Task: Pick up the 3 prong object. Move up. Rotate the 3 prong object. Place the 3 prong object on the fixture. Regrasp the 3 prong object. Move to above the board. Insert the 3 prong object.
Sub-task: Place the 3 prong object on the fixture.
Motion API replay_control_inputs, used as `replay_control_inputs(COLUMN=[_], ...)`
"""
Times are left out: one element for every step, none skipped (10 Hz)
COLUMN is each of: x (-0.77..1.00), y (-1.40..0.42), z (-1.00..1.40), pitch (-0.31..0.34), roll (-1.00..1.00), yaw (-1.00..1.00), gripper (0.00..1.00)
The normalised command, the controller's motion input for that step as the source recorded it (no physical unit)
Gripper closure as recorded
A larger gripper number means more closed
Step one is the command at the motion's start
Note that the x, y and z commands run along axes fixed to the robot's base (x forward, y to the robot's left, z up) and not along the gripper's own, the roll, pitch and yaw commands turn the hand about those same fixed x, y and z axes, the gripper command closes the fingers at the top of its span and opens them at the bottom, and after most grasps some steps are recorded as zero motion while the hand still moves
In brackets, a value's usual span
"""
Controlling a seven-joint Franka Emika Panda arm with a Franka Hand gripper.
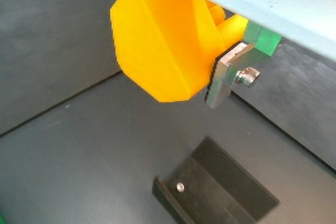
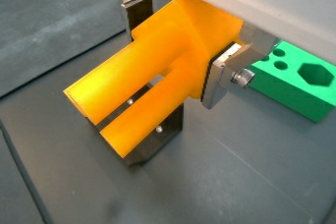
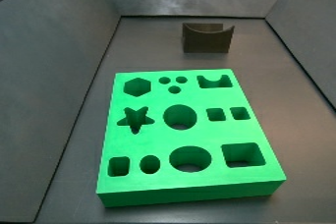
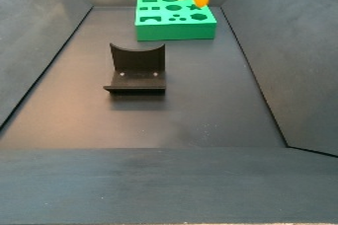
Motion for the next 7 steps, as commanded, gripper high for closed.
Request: replay_control_inputs(x=[1.0,1.0,1.0,1.0,1.0,0.93,0.87], y=[-0.14,-0.12,-0.11,-0.09,-0.08,0.0,0.02], z=[0.07,0.06,0.05,0.04,0.04,-0.44,-0.43], pitch=[0.144,0.143,0.146,0.156,0.152,0.038,0.038], roll=[-0.01,0.01,0.02,0.04,0.05,-1.0,-1.0], yaw=[0.03,0.04,0.04,0.04,0.04,-0.07,-0.07], gripper=[1.0,1.0,1.0,1.0,1.0,1.0,1.0])
